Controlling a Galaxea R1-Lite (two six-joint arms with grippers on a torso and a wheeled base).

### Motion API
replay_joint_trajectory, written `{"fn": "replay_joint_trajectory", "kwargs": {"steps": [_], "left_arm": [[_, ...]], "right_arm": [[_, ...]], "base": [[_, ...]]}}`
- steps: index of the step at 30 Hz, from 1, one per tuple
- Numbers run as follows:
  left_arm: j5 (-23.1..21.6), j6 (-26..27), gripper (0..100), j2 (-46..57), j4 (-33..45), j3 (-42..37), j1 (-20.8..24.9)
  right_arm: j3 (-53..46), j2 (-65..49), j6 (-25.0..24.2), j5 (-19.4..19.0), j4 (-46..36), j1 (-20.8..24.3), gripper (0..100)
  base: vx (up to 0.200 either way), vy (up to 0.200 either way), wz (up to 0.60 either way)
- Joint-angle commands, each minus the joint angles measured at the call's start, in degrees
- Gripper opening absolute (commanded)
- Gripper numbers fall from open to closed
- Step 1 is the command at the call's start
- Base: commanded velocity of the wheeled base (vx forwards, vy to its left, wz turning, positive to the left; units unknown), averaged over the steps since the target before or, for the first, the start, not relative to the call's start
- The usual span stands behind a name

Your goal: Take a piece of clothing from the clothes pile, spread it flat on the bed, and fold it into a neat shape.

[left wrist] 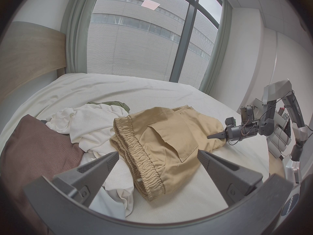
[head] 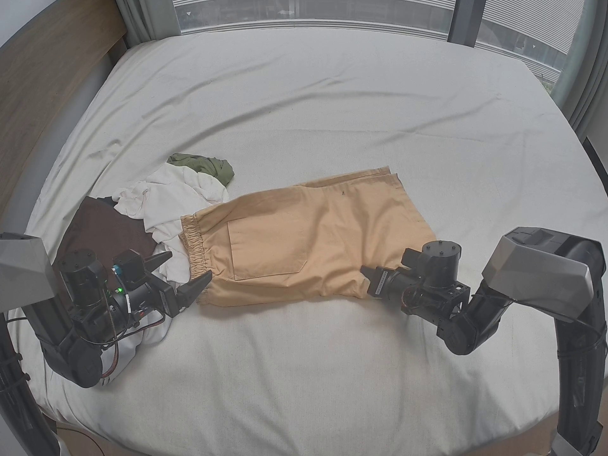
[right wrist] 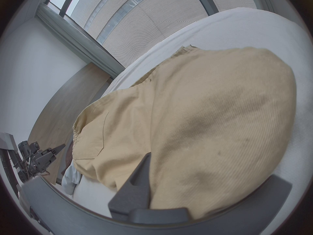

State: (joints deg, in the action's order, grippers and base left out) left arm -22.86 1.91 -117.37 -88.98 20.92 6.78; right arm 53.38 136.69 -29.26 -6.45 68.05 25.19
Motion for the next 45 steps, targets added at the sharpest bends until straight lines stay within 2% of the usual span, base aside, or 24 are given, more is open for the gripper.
{"fn": "replay_joint_trajectory", "kwargs": {"steps": [1,10,15,24,45], "left_arm": [[0.01,0.02,100,0.12,-0.05,-0.18,-0.01],[0.01,0.02,100,0.30,-0.05,-0.44,0.34],[0.01,0.02,100,0.30,-0.05,-0.44,0.34],[0.01,0.02,100,0.30,-0.05,-0.62,0.87],[0.09,-0.24,100,-0.05,-0.05,-1.67,3.15]], "right_arm": [[-3.90,-4.24,0.25,0.03,1.47,-0.22,0],[-9.35,-7.23,0.43,0.12,1.56,-0.31,0],[-12.51,-7.85,2.54,0.30,1.74,-0.49,0],[-20.25,-8.99,3.33,0.38,6.04,-0.58,0],[-36.86,-12.86,9.48,0.21,5.25,1.01,0]], "base": [[0.000,0.000,0.00],[0.000,0.000,0.00],[0.000,0.000,0.00],[0.000,0.000,0.00],[0.000,0.000,0.00]]}}
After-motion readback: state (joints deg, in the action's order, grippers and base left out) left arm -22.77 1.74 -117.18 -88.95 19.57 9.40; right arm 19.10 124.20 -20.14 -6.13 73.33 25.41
